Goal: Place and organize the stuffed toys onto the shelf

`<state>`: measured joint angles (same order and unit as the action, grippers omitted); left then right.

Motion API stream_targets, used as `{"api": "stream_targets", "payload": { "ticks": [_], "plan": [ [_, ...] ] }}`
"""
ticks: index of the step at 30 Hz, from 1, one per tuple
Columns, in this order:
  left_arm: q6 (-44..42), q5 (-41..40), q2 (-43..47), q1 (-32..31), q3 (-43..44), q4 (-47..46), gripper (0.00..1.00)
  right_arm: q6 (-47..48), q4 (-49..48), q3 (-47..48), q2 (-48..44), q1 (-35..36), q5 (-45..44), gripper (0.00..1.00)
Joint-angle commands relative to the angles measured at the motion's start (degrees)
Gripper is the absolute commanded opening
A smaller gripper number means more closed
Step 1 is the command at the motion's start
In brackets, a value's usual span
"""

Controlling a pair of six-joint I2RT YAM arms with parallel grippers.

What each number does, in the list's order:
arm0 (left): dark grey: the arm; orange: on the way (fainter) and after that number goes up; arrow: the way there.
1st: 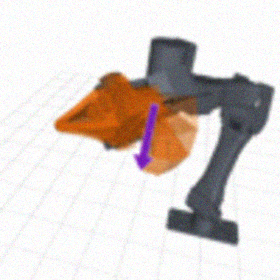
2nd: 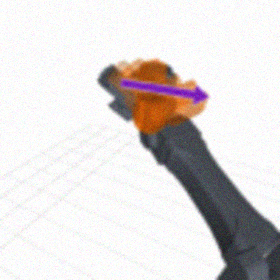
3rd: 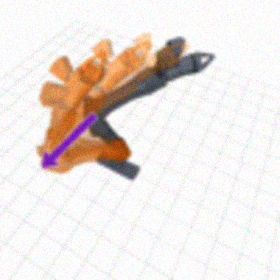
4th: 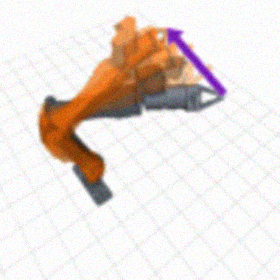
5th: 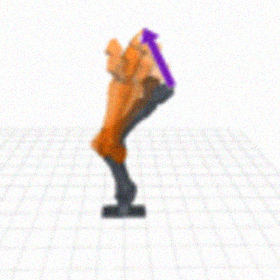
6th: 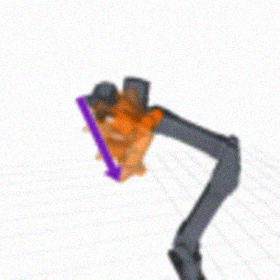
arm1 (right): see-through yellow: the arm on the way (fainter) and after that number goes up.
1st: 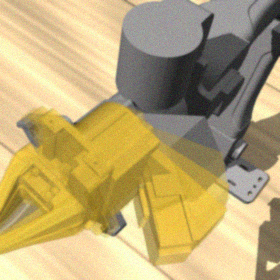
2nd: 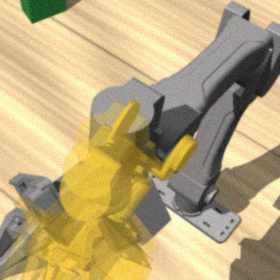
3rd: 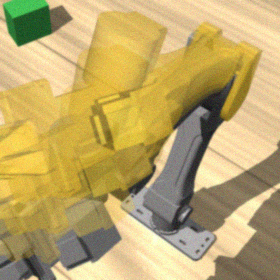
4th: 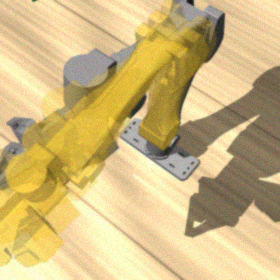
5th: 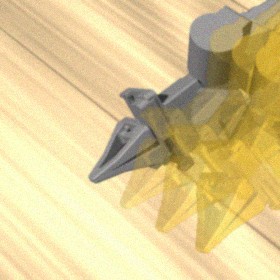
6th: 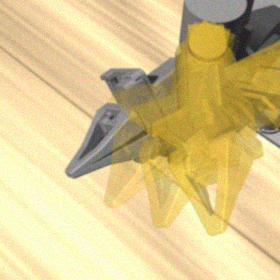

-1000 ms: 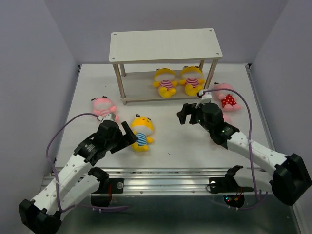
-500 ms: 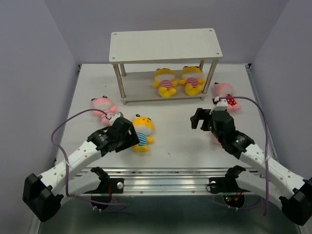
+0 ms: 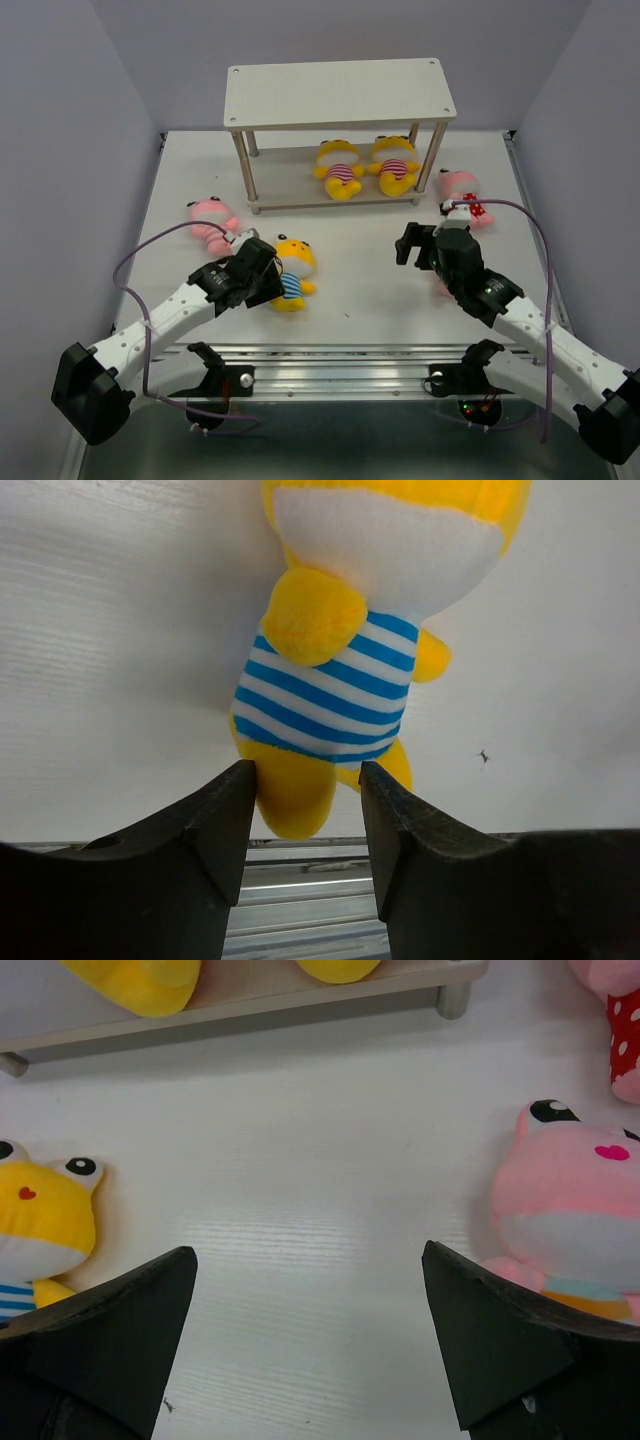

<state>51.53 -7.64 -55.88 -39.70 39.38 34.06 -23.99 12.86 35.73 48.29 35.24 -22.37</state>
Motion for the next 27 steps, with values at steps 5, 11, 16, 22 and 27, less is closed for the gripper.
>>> {"api": "stream_targets", "payload": {
  "ticks": [5, 11, 16, 22, 27],
  "plan": [
    [-1.9, 0.3, -1.7, -0.2, -1.2, -1.3, 0.56, 0.0, -0.6, -0.3, -1.4, -0.3, -3.1, 1.0],
    [-2.2, 0.9, -2.9, -0.2, -2.1, -0.8, 0.56, 0.1, -0.5, -0.3, -1.5, -0.3, -3.8, 1.0],
    [-2.4, 0.7, -4.7, -0.5, -0.8, 1.2, 0.56, 0.3, -0.3, -0.2, -1.8, -0.3, -4.0, 1.0],
    [-2.8, -0.7, -7.3, -0.6, 0.4, 1.7, 0.47, 0.3, -0.2, -0.6, -2.1, -0.3, -4.6, 1.0],
    [-2.6, -0.8, -8.1, -0.6, 0.3, 1.2, 0.21, 0.3, -0.2, -0.7, -2.7, -0.3, -5.0, 1.0]
  ]
}}
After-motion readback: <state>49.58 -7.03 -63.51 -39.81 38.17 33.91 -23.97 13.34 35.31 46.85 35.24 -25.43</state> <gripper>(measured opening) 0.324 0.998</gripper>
